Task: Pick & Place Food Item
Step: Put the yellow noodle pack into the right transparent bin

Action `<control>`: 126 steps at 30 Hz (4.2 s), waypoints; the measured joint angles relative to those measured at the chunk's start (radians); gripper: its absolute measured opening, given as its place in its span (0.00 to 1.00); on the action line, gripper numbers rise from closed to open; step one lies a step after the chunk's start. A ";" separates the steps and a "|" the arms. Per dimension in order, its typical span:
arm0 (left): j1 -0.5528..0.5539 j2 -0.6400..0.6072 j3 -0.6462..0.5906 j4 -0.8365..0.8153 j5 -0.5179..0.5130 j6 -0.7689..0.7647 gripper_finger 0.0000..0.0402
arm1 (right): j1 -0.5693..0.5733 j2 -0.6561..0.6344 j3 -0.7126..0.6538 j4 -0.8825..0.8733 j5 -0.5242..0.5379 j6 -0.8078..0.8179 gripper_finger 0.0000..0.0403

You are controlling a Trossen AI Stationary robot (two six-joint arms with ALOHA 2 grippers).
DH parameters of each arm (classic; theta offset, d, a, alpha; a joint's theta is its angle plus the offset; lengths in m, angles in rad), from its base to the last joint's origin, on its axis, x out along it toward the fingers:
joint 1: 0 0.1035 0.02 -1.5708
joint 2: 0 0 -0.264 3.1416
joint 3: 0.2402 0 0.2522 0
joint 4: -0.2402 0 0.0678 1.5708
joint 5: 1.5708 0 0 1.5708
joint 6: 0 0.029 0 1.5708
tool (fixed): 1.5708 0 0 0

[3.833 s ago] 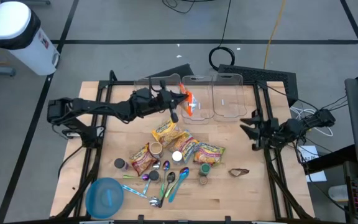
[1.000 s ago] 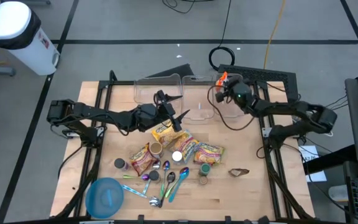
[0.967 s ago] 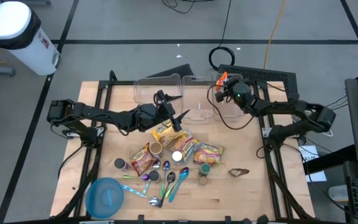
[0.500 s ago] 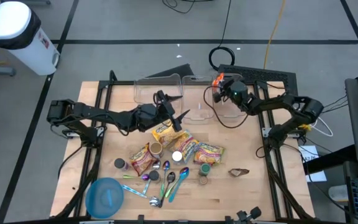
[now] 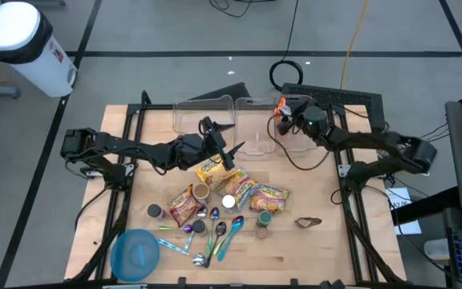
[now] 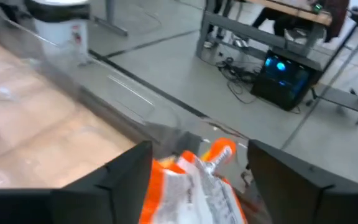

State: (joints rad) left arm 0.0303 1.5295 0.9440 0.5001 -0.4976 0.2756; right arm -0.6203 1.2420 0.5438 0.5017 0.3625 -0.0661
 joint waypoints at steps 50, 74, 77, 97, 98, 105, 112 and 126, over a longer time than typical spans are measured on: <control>-0.014 0.019 -0.096 -0.712 0.285 -0.536 0.69 | 0.357 -0.377 0.000 -0.216 -0.360 -0.021 0.71; -0.036 0.033 -0.086 -0.709 0.348 -0.488 0.69 | 0.357 -0.377 0.000 -0.216 -0.360 -0.020 0.70; -0.029 0.051 -0.087 -0.713 0.313 -0.506 0.69 | 0.357 -0.377 0.000 -0.216 -0.360 -0.020 0.70; -0.017 0.118 -0.084 -0.783 0.318 -0.544 0.69 | 0.357 -0.377 0.000 -0.215 -0.360 -0.020 0.70; -0.017 0.116 -0.084 -0.782 0.318 -0.543 0.68 | 0.357 -0.377 0.000 -0.215 -0.360 -0.020 0.70; -0.019 0.099 -0.085 -0.786 0.323 -0.544 0.51 | 0.357 -0.377 0.000 -0.215 -0.360 -0.020 0.70; -0.019 0.098 -0.086 -0.786 0.323 -0.544 0.30 | 0.357 -0.377 0.000 -0.215 -0.360 -0.020 0.70; -0.021 -0.106 -0.089 -0.793 0.235 -0.540 0.11 | 0.357 -0.377 0.000 -0.215 -0.360 -0.020 0.70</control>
State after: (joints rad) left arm 0.0097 1.4238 0.8555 -0.2931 -0.2624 -0.2641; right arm -0.2636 0.8654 0.5438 0.2863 0.0023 -0.0864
